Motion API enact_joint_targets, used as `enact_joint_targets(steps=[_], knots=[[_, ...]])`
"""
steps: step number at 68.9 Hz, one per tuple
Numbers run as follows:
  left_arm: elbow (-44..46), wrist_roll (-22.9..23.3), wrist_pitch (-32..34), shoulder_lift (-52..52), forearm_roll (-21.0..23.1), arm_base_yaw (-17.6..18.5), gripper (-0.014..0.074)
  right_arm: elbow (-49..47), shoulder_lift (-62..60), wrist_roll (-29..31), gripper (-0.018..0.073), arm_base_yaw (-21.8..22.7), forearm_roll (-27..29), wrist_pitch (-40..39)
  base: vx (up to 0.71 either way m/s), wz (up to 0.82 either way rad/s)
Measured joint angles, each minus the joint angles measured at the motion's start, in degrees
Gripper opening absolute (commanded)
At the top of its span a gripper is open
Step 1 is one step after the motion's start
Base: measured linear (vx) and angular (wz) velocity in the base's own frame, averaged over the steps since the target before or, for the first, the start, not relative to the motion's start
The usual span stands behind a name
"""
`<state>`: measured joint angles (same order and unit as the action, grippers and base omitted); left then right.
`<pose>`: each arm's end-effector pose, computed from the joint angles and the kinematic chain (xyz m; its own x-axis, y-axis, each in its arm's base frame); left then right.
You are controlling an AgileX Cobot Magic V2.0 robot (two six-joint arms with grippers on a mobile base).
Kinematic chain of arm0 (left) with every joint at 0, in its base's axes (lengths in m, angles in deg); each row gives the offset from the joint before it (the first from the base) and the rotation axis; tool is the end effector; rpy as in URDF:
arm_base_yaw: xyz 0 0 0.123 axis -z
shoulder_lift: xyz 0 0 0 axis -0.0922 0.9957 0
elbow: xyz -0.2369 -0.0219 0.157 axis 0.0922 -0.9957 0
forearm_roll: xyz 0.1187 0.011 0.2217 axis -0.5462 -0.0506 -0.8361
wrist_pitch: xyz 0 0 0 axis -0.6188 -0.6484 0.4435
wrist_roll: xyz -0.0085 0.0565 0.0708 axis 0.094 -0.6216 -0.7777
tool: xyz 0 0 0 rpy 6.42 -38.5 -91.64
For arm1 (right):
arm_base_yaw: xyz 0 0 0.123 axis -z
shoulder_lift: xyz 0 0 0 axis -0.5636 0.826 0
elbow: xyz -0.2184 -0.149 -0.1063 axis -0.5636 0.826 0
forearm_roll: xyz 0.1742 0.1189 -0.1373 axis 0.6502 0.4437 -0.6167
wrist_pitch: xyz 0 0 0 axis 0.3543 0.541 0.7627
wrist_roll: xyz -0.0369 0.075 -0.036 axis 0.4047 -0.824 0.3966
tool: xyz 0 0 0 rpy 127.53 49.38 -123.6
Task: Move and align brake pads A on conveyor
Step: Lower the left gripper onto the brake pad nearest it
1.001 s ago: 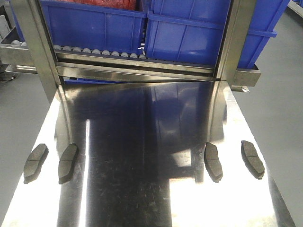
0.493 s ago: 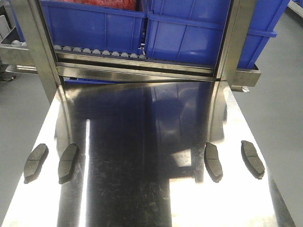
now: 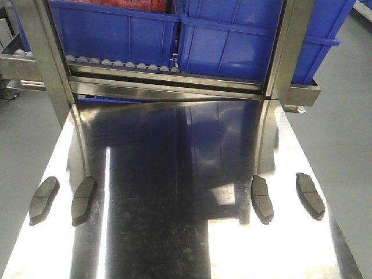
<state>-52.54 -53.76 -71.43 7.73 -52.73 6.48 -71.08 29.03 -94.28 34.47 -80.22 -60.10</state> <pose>0.1200 -0.0031 0.2799 -0.4074 0.0043 -0.9132 0.0259 0.9996 -0.0069 0.0564 -0.0013 0.1887 -0.0973 0.0041 -0.9952 0.0165 0.9999 0.0025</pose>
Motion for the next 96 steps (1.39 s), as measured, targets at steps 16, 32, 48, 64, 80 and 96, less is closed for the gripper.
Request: enact_joint_targets(steps=[16, 32, 48, 64, 80, 96], knots=[[4.57, 0.01, -5.85, 8.29, 0.11, 0.00, 0.0659, 0.00, 0.00, 0.00, -0.0003, 0.00, 0.00, 0.02, 0.00, 0.00], [14.46, 0.01, -12.49, 26.26, 0.14, 0.00, 0.0606, 0.00, 0.00, 0.00, -0.0003, 0.00, 0.00, 0.02, 0.00, 0.00], [23.03, -0.16, -15.66, 41.47, 0.14, 0.00, 0.0592, 0.00, 0.00, 0.00, -0.0003, 0.00, 0.00, 0.02, 0.00, 0.00], [30.14, -1.69, -20.88, 54.54, 0.14, 0.00, 0.0592, 0.00, 0.00, 0.00, -0.0003, 0.00, 0.00, 0.02, 0.00, 0.00], [33.12, -2.59, -21.86, 63.14, 0.17, 0.00, 0.0592, 0.00, 0.00, 0.00, -0.0003, 0.00, 0.00, 0.02, 0.00, 0.00], [33.12, -2.63, -20.96, 68.13, 0.21, 0.00, 0.0590, 0.00, 0.00, 0.00, -0.0003, 0.00, 0.00, 0.02, 0.00, 0.00]])
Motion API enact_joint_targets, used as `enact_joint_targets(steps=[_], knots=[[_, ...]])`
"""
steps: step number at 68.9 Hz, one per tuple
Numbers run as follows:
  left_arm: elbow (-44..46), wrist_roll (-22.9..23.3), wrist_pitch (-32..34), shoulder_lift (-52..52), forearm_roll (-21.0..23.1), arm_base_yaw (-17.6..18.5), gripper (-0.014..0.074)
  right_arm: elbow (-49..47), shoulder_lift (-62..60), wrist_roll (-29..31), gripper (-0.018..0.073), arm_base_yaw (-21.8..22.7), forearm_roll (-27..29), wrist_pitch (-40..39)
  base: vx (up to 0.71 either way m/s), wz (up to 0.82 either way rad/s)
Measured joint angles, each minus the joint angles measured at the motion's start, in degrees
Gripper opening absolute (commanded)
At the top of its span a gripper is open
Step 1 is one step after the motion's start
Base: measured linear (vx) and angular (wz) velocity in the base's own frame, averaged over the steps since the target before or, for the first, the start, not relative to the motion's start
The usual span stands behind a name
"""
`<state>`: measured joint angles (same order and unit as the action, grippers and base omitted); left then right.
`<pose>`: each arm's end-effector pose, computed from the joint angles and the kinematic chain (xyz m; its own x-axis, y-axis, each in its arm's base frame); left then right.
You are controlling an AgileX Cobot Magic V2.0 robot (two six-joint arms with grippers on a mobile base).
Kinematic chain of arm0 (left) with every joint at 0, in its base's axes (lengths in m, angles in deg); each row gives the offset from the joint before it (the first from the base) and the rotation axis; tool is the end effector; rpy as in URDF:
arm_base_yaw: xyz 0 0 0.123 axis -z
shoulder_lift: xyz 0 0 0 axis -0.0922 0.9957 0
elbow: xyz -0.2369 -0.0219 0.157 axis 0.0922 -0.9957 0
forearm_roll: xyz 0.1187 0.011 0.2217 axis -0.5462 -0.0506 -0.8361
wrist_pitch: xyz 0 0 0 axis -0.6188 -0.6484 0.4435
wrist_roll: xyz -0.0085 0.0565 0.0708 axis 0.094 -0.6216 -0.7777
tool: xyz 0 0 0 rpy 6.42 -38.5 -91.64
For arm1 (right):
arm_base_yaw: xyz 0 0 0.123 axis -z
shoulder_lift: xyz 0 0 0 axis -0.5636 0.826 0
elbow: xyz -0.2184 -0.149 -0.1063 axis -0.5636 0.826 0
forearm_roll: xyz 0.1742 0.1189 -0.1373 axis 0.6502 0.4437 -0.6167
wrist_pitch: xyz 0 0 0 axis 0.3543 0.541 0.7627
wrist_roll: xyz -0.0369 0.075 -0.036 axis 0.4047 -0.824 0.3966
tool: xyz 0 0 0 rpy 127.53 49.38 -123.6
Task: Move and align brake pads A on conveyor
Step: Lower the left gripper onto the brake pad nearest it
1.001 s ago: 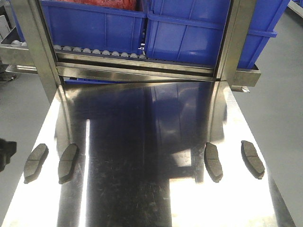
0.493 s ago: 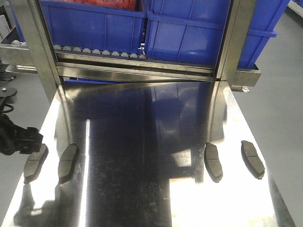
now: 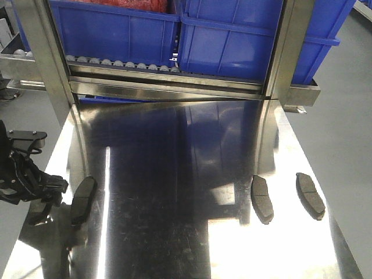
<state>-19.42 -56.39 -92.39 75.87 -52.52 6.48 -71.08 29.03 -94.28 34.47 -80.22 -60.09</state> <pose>0.3195 -0.0081 0.1633 -0.9827 0.0633 -0.1739 0.0659 0.9978 -0.0088 0.0564 -0.0013 0.1887 -0.0975 0.0041 -0.9952 0.0165 0.9999 0.0025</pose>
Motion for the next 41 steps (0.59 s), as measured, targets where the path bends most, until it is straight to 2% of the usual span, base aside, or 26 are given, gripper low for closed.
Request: enact_joint_targets(steps=[19, 41], knots=[[0.27, -0.06, 0.39, 0.51, 0.19, 0.00, 0.0567, 0.00, 0.00, 0.00, -0.0003, 0.00, 0.00, 0.00, 0.00, 0.00], [0.27, -0.06, 0.49, 0.51, 0.25, 0.00, 0.0340, 0.00, 0.00, 0.00, -0.0003, 0.00, 0.00, 0.00, 0.00, 0.00]])
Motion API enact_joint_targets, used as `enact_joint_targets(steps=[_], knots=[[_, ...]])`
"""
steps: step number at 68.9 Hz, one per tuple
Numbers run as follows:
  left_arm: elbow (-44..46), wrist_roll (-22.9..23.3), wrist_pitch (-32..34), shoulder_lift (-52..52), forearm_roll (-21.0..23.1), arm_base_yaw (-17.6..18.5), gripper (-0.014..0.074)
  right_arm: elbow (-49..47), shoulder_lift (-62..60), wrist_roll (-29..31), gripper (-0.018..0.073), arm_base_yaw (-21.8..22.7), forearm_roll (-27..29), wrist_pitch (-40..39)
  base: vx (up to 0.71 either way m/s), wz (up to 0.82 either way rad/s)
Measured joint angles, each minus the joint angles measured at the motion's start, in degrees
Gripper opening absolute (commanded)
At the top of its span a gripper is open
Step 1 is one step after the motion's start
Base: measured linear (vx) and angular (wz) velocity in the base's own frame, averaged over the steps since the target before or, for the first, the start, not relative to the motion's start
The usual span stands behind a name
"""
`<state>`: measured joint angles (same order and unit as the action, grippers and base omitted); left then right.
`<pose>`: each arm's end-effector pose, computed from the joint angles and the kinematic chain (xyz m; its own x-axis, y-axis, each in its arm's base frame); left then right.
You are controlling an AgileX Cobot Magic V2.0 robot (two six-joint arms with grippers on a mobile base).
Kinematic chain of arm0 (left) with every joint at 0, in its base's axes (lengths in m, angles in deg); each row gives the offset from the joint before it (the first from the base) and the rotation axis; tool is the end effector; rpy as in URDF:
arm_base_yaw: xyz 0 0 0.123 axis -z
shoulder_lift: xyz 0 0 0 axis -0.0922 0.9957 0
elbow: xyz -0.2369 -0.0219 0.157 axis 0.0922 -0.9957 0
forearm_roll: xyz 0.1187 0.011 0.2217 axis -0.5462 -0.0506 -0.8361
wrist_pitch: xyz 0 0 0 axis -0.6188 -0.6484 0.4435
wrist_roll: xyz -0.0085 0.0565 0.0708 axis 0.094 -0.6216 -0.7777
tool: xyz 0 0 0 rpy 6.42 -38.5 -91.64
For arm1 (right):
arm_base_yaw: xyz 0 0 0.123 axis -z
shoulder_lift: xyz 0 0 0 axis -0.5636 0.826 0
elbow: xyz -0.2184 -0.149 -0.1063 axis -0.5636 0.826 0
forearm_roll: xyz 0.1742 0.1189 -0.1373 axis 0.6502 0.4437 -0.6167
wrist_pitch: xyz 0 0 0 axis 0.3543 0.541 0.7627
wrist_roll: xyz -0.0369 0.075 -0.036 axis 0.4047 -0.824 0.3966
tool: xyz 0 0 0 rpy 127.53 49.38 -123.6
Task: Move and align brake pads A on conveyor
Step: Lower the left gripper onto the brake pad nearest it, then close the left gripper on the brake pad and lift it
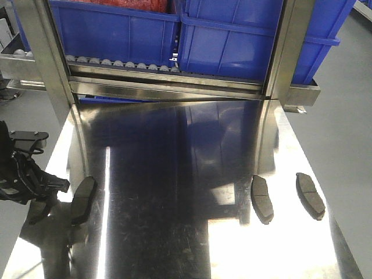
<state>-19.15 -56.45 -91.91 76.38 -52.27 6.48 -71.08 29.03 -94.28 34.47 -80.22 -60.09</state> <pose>0.3217 -0.0084 0.1616 -0.9821 0.0609 -0.1782 0.0641 0.9979 -0.0117 0.0564 -0.0013 0.1887 -0.0975 0.0041 -0.9952 0.0165 0.9999 0.0025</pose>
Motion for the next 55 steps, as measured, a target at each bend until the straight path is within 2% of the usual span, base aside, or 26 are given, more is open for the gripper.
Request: enact_joint_targets(steps=[16, 27, 55], knots=[[0.00, -0.05, 0.00, 0.00, 0.06, 0.00, 0.0226, 0.00, 0.00, 0.00, -0.0003, 0.00, 0.00, 0.00, 0.00, 0.00], [0.22, -0.05, -0.06, 0.00, 0.00, 0.00, 0.0181, 0.00, 0.00, 0.00, -0.0003, 0.00, 0.00, 0.00, 0.00, 0.00], [0.20, -0.05, 0.60, -3.20, -0.04, 0.00, 0.0144, 0.00, 0.00, 0.00, -0.0003, 0.00, 0.00, 0.00, 0.00, 0.00]])
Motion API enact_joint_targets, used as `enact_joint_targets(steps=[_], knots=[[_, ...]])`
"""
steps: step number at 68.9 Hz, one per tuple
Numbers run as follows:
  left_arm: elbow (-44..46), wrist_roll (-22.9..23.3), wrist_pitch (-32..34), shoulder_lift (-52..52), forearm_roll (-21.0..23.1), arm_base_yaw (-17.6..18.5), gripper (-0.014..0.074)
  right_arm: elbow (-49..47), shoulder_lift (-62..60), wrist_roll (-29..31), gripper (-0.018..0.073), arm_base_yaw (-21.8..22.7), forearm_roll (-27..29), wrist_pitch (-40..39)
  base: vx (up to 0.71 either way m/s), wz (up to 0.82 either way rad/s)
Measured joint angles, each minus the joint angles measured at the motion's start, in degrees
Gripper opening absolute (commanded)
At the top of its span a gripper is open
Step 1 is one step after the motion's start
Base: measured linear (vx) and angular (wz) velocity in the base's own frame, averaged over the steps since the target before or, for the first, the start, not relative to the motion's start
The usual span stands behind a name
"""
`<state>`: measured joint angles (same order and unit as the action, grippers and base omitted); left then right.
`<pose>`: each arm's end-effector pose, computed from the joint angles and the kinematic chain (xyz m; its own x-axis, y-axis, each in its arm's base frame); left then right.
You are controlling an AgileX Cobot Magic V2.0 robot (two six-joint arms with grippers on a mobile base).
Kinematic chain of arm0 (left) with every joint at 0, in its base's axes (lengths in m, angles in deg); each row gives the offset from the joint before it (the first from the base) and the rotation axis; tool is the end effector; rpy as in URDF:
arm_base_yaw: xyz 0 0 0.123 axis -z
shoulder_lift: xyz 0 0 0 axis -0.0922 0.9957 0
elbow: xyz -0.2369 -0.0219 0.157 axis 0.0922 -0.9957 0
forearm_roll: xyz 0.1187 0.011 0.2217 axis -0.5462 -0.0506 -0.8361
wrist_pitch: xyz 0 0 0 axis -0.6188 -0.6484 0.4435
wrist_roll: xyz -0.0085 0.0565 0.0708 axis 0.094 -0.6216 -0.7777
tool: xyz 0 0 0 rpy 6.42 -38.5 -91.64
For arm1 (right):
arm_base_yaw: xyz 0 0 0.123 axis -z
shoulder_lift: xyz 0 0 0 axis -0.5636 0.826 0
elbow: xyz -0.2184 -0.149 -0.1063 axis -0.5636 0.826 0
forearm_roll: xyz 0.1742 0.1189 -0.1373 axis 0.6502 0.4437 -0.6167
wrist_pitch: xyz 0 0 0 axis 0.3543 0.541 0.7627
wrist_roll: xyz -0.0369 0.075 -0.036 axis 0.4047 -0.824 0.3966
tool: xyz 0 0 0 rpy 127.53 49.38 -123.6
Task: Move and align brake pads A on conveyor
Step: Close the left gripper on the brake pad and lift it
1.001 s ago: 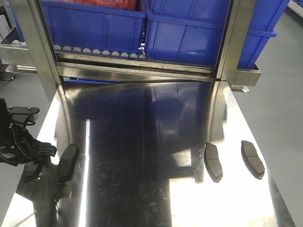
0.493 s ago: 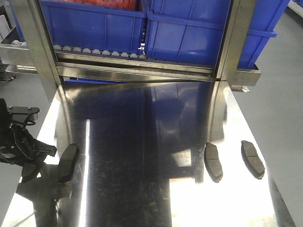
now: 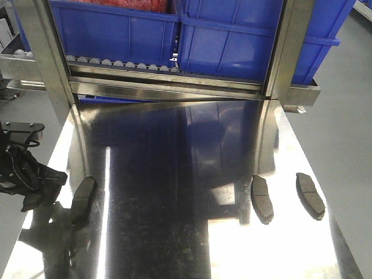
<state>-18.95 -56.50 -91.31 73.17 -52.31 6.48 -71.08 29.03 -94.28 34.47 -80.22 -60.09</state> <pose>0.3207 -0.0083 0.1807 -0.9672 0.0618 -0.2465 0.0658 0.9978 -0.0077 0.0564 -0.0013 0.1887 -0.0975 0.0041 -0.9952 0.0165 0.9999 0.0025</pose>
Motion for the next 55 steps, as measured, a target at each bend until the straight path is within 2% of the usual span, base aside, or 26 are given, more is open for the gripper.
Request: enact_joint_targets(steps=[55], knots=[[0.00, -0.06, 0.39, -0.49, 0.00, 0.00, 0.0144, 0.00, 0.00, 0.00, -0.0003, 0.00, 0.00, 0.00, 0.00, 0.00]])
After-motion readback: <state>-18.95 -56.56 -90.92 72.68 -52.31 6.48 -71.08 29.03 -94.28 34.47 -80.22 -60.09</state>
